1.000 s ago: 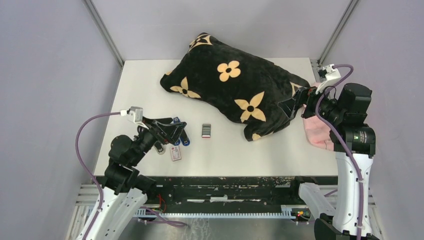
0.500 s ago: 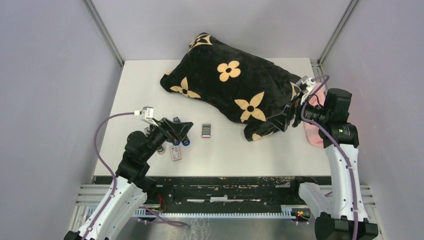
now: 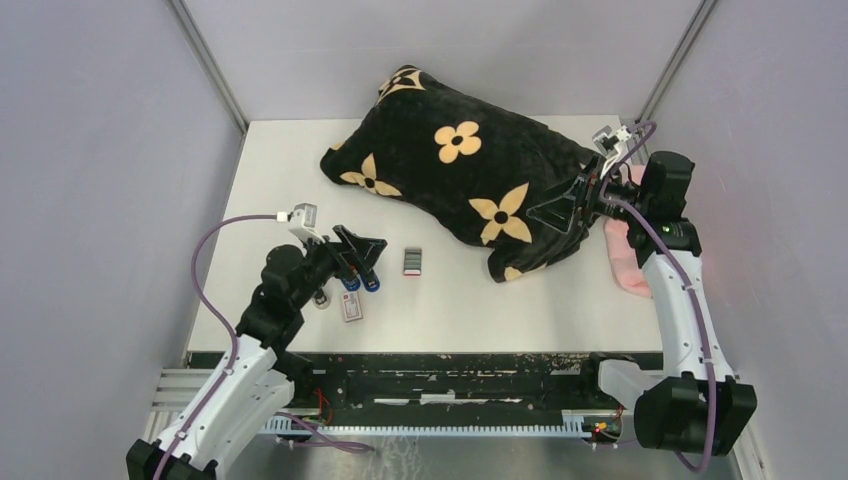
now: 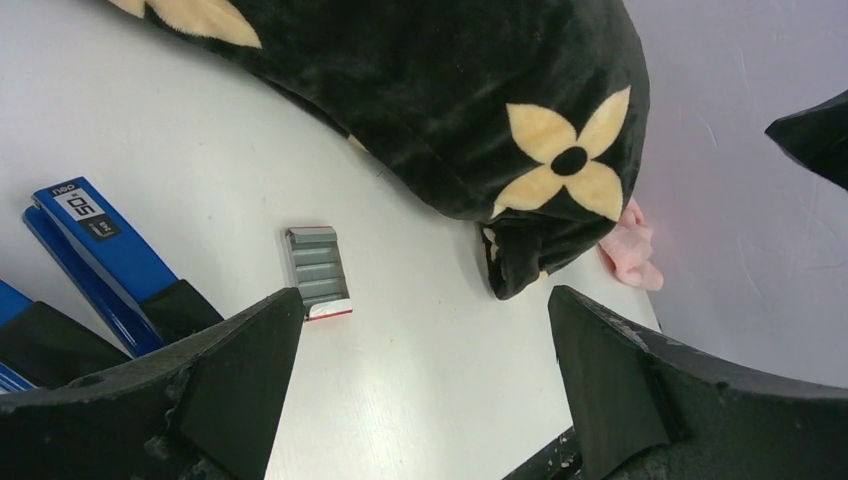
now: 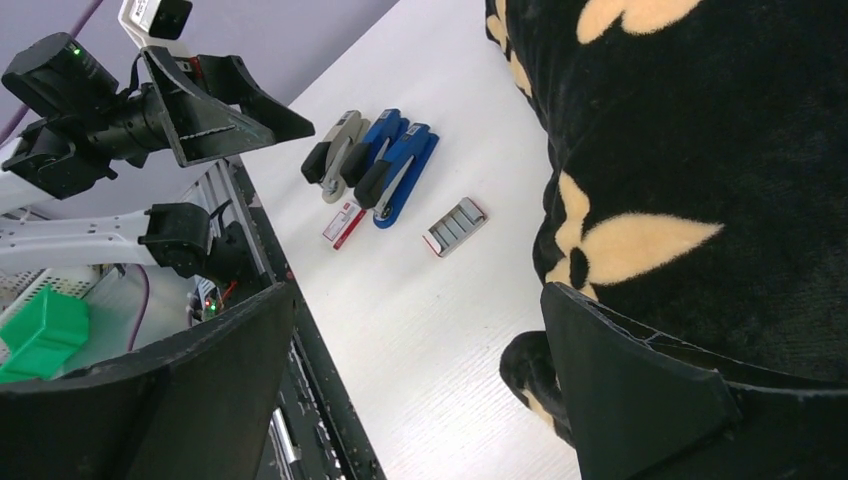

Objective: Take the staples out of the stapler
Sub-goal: Pick up the stapler from the center of the board.

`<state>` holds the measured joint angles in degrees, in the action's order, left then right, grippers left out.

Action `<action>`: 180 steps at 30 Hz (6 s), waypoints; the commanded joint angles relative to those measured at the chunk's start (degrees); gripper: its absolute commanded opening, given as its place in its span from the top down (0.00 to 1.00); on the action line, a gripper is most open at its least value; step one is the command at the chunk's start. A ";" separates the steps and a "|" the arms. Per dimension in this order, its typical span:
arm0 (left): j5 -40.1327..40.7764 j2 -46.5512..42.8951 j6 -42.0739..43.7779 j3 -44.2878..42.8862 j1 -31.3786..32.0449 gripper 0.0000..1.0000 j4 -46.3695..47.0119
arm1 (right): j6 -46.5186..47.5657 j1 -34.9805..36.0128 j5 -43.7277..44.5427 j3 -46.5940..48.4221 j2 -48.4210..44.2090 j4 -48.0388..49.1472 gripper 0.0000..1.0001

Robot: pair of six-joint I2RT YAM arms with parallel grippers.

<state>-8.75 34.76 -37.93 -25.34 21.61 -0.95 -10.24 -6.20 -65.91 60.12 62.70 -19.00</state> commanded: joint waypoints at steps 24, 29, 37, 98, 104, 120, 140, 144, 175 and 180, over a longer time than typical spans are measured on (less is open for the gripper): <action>2.99 -7.44 -6.43 11.53 -0.25 0.01 16.37 | 13.48 2.54 -4.00 0.19 -3.86 -11.25 0.01; -0.30 -0.53 -1.07 5.83 -0.29 0.01 13.41 | 14.84 2.92 -3.52 0.52 -4.33 -12.58 0.01; -1.31 5.98 1.24 1.12 -0.24 0.03 9.06 | 14.54 2.77 -1.97 -0.87 -6.03 -10.66 0.01; 36.82 39.16 5.69 -22.05 10.35 0.16 -14.92 | 9.01 4.77 1.13 -4.22 -8.73 -4.55 0.01; 37.49 40.54 4.01 -20.53 10.40 0.16 -15.72 | 9.23 4.72 1.56 -4.31 -8.95 -4.63 0.01; 34.21 46.83 2.83 -19.33 10.39 0.31 -17.54 | 9.32 4.73 2.28 -4.47 -8.93 -4.63 0.01; 24.86 45.70 7.87 -17.17 10.66 0.76 -12.76 | 9.82 4.64 2.60 -4.20 -8.56 -5.17 0.01; 23.00 46.23 8.77 -16.68 10.65 0.76 -12.80 | 9.89 4.68 2.62 -4.30 -8.39 -5.11 0.01; 24.84 49.53 9.64 -19.13 11.76 0.52 -18.60 | 9.89 4.69 2.52 -4.74 -7.77 -4.73 0.01; 25.81 46.90 9.63 -20.41 12.65 0.50 -19.90 | 9.80 4.72 2.49 -4.75 -7.81 -4.70 0.01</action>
<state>15.07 84.62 -29.95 -43.22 33.41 -19.46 -0.73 -1.61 -63.31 55.42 55.13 -25.76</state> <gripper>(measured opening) 0.496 0.994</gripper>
